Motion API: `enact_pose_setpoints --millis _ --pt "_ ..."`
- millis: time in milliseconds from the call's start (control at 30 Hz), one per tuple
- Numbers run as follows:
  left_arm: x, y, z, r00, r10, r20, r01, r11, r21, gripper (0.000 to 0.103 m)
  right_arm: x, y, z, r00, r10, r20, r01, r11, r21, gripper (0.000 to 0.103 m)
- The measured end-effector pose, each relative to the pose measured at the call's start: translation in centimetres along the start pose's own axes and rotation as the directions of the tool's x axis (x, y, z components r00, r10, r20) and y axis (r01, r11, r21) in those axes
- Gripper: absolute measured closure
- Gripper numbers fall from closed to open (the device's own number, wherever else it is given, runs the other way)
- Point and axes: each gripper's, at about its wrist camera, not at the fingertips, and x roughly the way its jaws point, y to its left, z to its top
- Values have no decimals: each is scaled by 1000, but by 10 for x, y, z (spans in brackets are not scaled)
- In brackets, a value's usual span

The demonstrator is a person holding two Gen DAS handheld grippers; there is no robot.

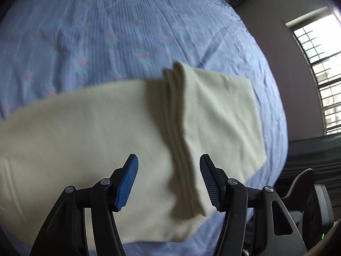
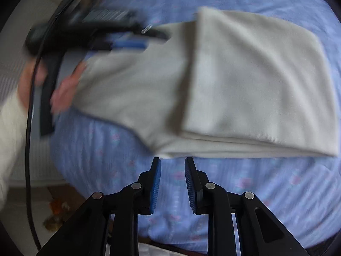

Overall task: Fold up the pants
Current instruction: 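Open both tools and release the folded trousers onto the duvet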

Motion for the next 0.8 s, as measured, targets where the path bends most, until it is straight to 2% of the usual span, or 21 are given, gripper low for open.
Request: enact_pose_setpoints --millis 133,233,267,367,467,567,667,800 --pt "12 -19 -27 1000 -20 -6 20 1000 -18 48 -11 -48 10 996 -81 28 77 990 120 78" --pt "16 -31 -46 998 -68 -11 68 996 -52 63 -14 -73 17 995 -99 29 92 981 172 78" --pt "17 -36 -53 997 -74 -12 73 996 -56 64 -14 -78 18 994 -107 29 100 979 178 78" --pt "27 -47 -65 999 -43 -32 41 998 -53 67 -14 -84 19 993 -115 36 106 978 178 78" --pt "40 -48 -67 997 26 -66 -31 996 -82 74 -15 -85 22 993 -105 47 95 978 184 78" --pt "44 -48 -69 997 22 -71 -30 994 -104 98 -18 -80 21 994 -96 55 85 980 177 78" --pt "35 -42 -74 999 -12 -39 6 989 -149 99 -16 -70 23 995 -85 57 76 986 150 78" --pt "25 -38 -90 1000 -12 -21 9 986 -169 99 -15 -65 24 996 -71 53 64 990 126 78"
